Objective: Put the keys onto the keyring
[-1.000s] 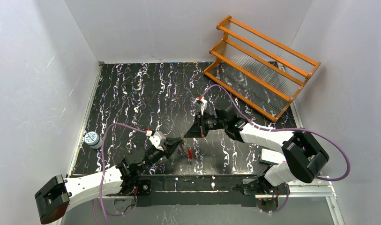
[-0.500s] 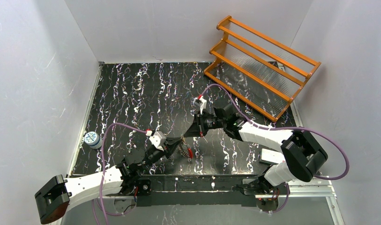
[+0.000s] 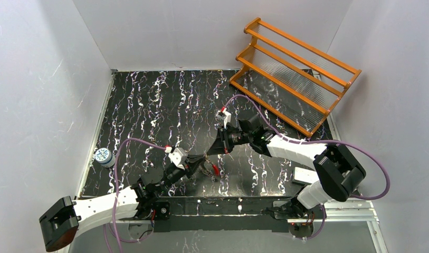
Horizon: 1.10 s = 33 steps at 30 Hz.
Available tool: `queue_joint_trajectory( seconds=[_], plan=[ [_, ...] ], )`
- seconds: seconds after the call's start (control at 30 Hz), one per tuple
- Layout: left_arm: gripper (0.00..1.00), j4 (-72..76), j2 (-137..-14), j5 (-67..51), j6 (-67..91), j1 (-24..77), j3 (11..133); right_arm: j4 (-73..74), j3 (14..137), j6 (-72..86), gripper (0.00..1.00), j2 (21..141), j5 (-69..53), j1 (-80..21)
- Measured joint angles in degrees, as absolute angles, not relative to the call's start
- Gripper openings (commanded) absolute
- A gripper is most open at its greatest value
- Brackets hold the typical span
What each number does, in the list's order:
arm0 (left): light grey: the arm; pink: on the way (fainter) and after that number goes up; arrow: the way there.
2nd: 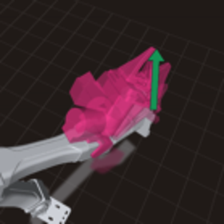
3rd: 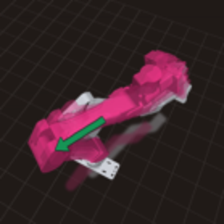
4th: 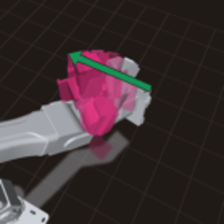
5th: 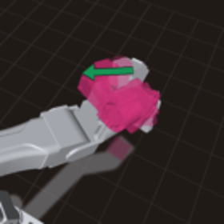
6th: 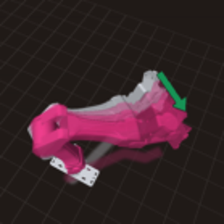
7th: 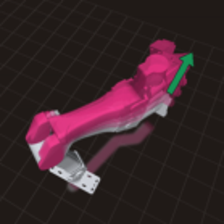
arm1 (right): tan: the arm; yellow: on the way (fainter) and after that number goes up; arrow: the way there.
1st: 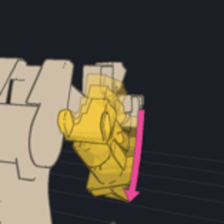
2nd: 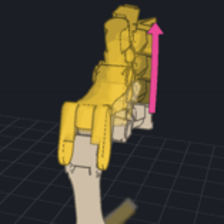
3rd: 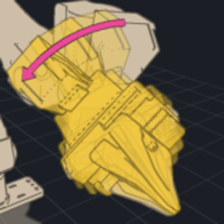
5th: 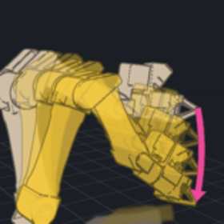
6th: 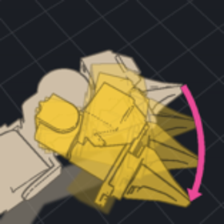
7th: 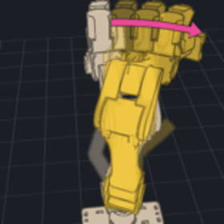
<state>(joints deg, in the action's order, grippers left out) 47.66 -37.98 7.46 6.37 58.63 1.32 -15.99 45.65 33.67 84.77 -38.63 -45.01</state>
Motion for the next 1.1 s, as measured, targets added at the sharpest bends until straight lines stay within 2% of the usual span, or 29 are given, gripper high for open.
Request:
queue_joint_trajectory(
  seconds=[0.6, 1.1],
  plan=[
    [0.0, 48.1, -37.6, 5.5, 6.0, 58.6, 1.3, -10.9, 45.6, 30.2, 0.01, 87.9, -40.9, -45.0],
    [0.0, 48.0, -34.7, -2.1, 1.8, 58.6, 0.6, -12.9, 40.2, 21.1, 0.01, 70.2, -40.5, -44.4]
  ],
)
